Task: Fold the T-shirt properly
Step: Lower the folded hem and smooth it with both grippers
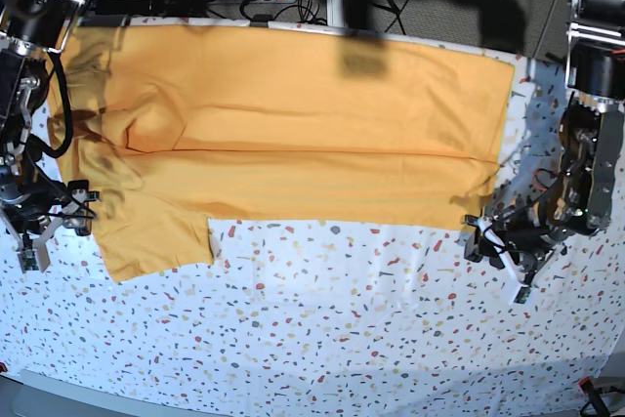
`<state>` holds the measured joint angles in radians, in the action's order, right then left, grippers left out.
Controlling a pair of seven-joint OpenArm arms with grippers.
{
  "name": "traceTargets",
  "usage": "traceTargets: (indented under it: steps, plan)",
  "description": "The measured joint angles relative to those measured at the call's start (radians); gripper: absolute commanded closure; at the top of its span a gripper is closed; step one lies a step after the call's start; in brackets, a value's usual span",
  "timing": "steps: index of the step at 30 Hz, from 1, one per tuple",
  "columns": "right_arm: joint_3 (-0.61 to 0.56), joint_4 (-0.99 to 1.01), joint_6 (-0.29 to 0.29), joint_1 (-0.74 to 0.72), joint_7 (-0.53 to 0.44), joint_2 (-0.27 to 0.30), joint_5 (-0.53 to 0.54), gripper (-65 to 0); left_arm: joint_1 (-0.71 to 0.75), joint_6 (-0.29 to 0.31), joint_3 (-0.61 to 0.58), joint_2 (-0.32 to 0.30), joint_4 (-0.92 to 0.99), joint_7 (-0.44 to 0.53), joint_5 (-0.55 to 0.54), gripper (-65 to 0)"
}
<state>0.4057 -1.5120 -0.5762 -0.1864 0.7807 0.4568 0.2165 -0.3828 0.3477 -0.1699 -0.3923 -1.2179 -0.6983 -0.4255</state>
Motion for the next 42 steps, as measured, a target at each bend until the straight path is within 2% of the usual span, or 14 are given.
traceTargets:
  steps: [5,11,14,15,17,18,21,23,27,32,35,39,41,42]
  plan:
    - [0.0,0.0,0.002,-0.034,0.0,0.0,0.134,-37.9,-0.003,0.0,-0.001,0.056,0.171,0.065,0.042,-26.7]
    - [0.0,0.0,0.0,-0.042,0.002,0.0,0.155,-37.9,-0.038,0.0,0.001,0.088,0.286,0.102,0.033,-25.6]
    - [0.0,0.0,0.0,-0.042,0.003,0.0,0.156,-37.9,-0.034,0.0,0.001,0.088,0.287,0.119,0.033,-19.6]
    - [0.0,0.0,0.0,-0.042,0.002,0.0,0.157,-37.9,-0.035,0.0,0.001,0.088,0.287,0.116,0.034,-15.4]
    - [0.0,0.0,0.0,-0.041,-0.023,0.0,0.156,-37.9,-0.035,0.0,0.001,0.087,0.288,0.114,0.036,-2.5]
    - [0.0,0.0,0.0,-0.042,-0.037,0.0,0.156,-37.8,-0.035,0.0,0.001,0.088,0.289,0.113,0.036,0.0]
    - [0.0,0.001,0.001,-0.041,-0.125,0.0,0.155,-32.6,-0.035,0.0,0.001,0.088,0.289,0.108,0.035,0.0]
    - [0.0,0.029,0.002,-0.045,-0.227,0.0,0.122,-30.8,-0.036,0.0,0.001,0.088,0.289,0.107,0.035,0.0]
    - [0.0,0.232,0.002,-0.142,-0.295,-0.002,0.008,-31.0,-0.039,0.0,0.001,0.088,0.289,0.093,0.013,0.0]
    - [-0.021,0.658,0.013,-0.364,-0.395,0.023,-0.094,-30.9,-0.037,-0.003,0.002,0.088,0.289,0.09,-0.044,0.0]
    - [-0.092,0.929,0.015,-0.494,-0.459,0.035,-0.195,-30.9,-0.037,0.0,0.002,0.088,0.289,0.09,-0.044,0.0]
    - [-0.212,1.181,0.019,-0.576,-0.596,0.011,-0.294,-30.9,-0.038,0.0,0.002,0.088,0.289,0.089,-0.044,0.0]
    - [-0.261,1.224,0.047,-0.583,-0.617,-0.014,-0.322,-30.9,-0.036,0.0,0.002,0.088,0.289,0.089,-0.045,0.0]
    - [-0.279,1.23,0.078,-0.579,-0.621,-0.026,-0.327,-30.9,-0.036,0.0,0.003,0.088,0.289,0.09,-0.045,0.0]
